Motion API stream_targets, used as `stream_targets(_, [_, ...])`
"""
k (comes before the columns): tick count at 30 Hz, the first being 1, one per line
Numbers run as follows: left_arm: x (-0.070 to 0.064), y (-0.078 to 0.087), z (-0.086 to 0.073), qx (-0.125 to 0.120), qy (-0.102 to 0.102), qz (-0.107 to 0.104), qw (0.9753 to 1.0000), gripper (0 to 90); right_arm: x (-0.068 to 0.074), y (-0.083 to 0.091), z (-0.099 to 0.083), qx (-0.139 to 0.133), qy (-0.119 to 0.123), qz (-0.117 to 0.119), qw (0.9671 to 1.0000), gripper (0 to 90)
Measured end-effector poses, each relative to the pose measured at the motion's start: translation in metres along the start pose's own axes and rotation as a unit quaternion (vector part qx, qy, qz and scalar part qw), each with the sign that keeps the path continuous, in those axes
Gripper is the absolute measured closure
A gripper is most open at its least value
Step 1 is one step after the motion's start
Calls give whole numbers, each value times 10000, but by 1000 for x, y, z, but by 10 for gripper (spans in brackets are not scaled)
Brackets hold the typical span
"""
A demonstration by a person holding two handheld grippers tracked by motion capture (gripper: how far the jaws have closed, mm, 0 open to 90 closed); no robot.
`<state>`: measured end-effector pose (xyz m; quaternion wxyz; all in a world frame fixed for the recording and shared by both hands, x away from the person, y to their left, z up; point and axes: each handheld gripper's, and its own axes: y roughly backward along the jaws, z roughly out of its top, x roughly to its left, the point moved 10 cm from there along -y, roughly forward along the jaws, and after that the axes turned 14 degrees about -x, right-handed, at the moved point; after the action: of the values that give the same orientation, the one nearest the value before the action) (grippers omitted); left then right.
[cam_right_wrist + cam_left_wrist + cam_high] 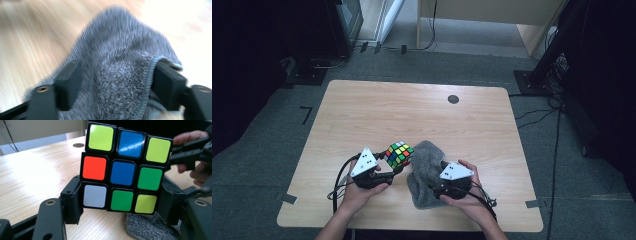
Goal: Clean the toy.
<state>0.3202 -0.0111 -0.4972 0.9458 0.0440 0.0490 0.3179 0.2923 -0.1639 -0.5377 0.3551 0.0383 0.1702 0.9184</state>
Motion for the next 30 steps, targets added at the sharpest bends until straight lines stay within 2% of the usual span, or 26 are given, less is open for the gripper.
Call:
stream_targets(3, [-1, -1, -1, 25, 8, -12, 10000, 338, 3, -11, 7, -193, 4, 98, 9998, 182])
stream_targets(5, [-3, -2, -2, 38, -17, -30, 10000, 338, 4, -26, 2, -115, 51, 80, 9999, 157])
stream_targets(7, [-4, -1, -2, 51, -34, -52, 10000, 337, 4, -36, -6, 13, -2, 94, 10000, 140])
stream_targets(8, [-4, -1, -3, 63, -40, -51, 10000, 337, 3, -43, -13, 163, -68, 108, 9998, 140])
stream_targets(11, [-3, -1, -4, 82, -37, -45, 9999, 338, 0, -51, -31, 611, -55, -77, 9981, 149])
stream_targets(13, [-2, 0, -4, 81, -33, -35, 10000, 338, 2, -50, -31, 597, -214, -20, 9980, 210])
stream_targets(17, [-3, 0, -4, 94, -40, -52, 9999, 338, 7, -47, -33, 563, -549, 235, 9966, 436])
stream_targets(19, [-5, -1, -4, 84, -33, -71, 9999, 338, 7, -45, -33, 506, -634, 232, 9964, 494])
stream_targets(23, [-7, -2, -3, 77, -19, -115, 9999, 338, 3, -39, -33, 583, -836, 126, 9947, 676])
stream_targets(27, [-9, -2, -3, 92, 7, -179, 9998, 338, -6, -30, -27, 409, -863, -130, 9953, 724])
stream_targets(30, [-9, -4, -8, 206, -104, -160, 9996, 338, -14, -18, -10, 41, -914, -350, 9952, 726])
